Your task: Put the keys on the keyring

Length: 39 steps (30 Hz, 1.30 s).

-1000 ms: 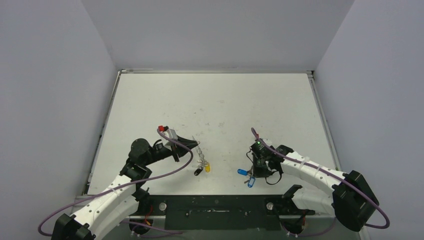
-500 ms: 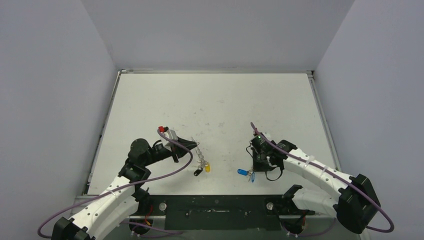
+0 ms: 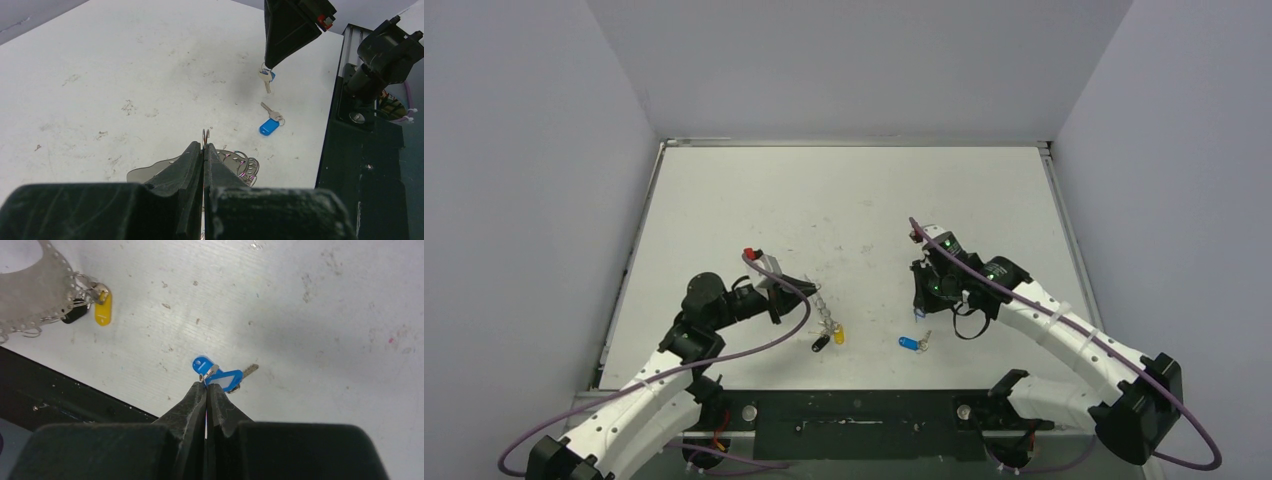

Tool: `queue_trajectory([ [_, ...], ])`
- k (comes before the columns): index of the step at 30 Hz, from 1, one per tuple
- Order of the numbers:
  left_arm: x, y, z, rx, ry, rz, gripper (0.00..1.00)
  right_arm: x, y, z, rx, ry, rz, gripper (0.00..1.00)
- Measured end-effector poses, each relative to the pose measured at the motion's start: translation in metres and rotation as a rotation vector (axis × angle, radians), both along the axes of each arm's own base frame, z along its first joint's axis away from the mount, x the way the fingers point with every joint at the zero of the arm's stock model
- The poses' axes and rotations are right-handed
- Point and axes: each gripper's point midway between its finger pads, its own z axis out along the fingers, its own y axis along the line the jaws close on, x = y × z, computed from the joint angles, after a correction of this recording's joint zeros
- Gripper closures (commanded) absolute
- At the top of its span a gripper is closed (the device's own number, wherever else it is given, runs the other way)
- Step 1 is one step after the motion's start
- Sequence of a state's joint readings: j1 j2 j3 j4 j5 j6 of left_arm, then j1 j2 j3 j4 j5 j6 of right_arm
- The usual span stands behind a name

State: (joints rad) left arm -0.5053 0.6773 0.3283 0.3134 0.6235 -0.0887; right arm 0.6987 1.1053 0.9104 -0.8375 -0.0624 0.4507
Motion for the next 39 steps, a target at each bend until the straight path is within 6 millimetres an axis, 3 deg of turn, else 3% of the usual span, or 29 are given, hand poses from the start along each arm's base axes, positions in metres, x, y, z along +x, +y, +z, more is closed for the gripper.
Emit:
queue_trajectory([
  [6,0.007,-0.002,-0.011,0.021,0.049,0.015,1.0,0.013,0.03,0.017,0.087,-0.052,0.145,1.0],
  [14,0.016,-0.01,-0.012,0.011,0.082,0.01,1.0,0.027,0.08,0.057,0.255,-0.143,0.347,1.0],
  [22,0.019,-0.013,-0.012,0.007,0.083,0.005,1.0,0.022,0.12,0.059,0.252,-0.159,0.516,1.0],
  [31,0.017,-0.014,-0.011,0.001,0.084,-0.004,1.0,0.012,0.167,0.078,0.201,-0.255,0.697,1.0],
  [39,0.016,-0.015,-0.011,0.001,0.084,-0.006,1.0,0.001,0.174,0.07,0.129,-0.274,0.776,1.0],
])
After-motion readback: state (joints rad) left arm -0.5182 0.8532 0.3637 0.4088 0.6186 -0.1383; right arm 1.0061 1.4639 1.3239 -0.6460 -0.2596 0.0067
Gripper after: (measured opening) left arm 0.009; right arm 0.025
